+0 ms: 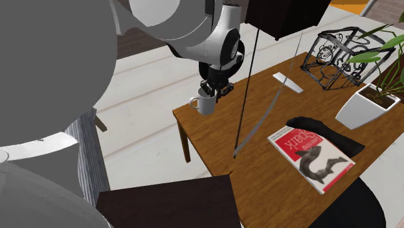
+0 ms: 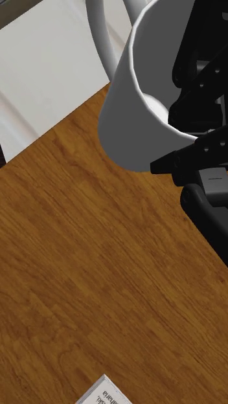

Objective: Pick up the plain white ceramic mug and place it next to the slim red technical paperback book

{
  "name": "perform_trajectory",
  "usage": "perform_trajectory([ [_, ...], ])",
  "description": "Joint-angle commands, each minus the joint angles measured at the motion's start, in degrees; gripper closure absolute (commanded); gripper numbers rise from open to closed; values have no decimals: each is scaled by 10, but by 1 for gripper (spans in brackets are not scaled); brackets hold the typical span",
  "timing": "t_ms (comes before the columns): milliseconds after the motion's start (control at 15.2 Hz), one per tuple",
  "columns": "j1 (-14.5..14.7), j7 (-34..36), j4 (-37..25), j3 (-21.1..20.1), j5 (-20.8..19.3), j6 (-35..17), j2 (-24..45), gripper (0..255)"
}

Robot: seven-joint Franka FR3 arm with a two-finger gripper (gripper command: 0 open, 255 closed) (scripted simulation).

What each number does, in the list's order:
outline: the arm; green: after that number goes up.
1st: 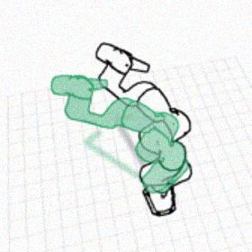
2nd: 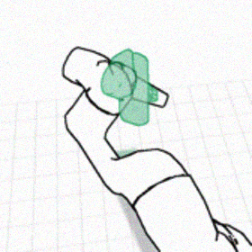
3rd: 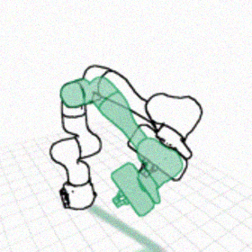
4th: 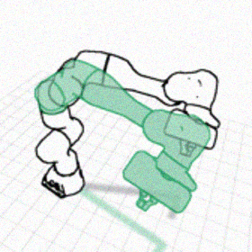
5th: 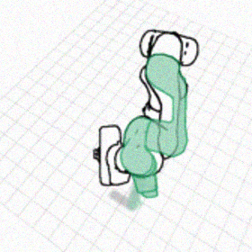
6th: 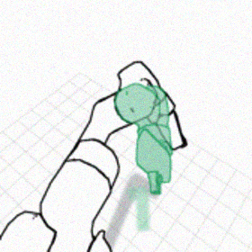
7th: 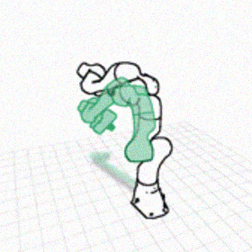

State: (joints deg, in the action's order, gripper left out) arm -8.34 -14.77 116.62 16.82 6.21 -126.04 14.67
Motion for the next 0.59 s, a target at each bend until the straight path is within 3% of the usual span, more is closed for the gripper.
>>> perform_trajectory([
  [0,2,4,-6,1,-4,14,-8,255],
  [330,3,9,-17,3,-11,42,-26,255],
  [528,-18,-26,4,19,-16,37,-41,255],
])
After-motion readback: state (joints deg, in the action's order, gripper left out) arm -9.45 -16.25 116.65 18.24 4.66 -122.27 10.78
